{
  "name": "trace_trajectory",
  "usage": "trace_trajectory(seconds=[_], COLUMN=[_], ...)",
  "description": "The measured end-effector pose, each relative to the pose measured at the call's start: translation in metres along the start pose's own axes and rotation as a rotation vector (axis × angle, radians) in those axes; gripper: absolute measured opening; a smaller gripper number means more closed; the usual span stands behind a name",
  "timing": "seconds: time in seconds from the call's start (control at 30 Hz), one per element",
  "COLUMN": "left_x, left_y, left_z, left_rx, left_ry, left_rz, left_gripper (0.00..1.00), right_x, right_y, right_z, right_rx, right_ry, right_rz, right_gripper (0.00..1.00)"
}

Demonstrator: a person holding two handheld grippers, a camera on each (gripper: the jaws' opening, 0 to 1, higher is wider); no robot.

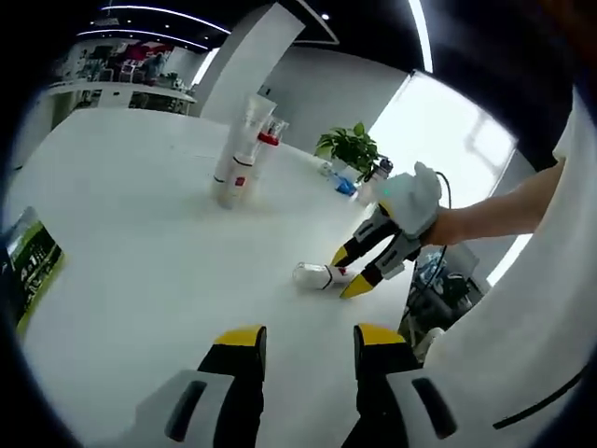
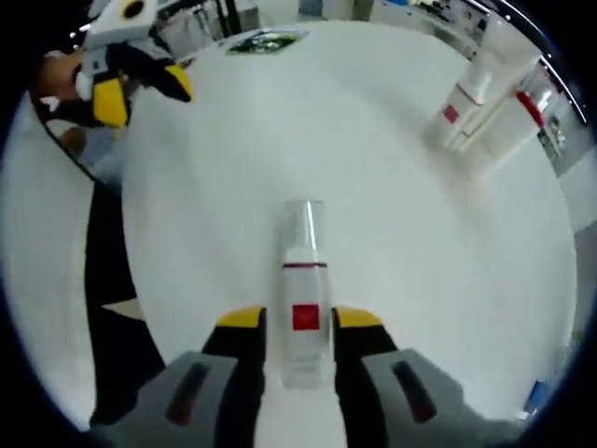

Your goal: Arrange the skincare products in the storage area until every visible bottle or jar stands upright without overlapping.

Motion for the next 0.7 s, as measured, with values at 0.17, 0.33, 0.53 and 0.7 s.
trace_trajectory(seconds=[0.17, 0.33, 0.53, 0.7], left_x=[0.001, 0.004, 0.009, 0.017], left_y=[-0.002, -0.006, -0.007, -0.01], left_z=[0.002, 0.012, 0.016, 0.022], left_rx=[0.02, 0.009, -0.007, -0.05], left_ry=[0.018, 0.024, 0.041, 0.121], left_rz=[0.015, 0.025, 0.038, 0.077], left_gripper=[0.38, 0.38, 0.38, 0.4], right_x=[0.001, -0.001, 0.008, 0.024], right_y=[-0.001, 0.0, 0.011, 0.027], right_z=[0.002, 0.001, -0.004, -0.016], right_rx=[-0.012, -0.016, -0.048, -0.075], right_ry=[-0.006, -0.051, -0.194, -0.287], right_rz=[0.021, 0.028, 0.188, 0.339], right_gripper=[0.19, 0.18, 0.18, 0.18])
Point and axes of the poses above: the point that each gripper's makers call its tool centre point, and the gripper's own axes: y roughly backward along the fingers, z roughly to its right, x roughly out of its top, the point moved 10 cm from there along y, roughly backward along the fingers, and after that the axes turned 2 degrees about -x, right-handed, at the moved point
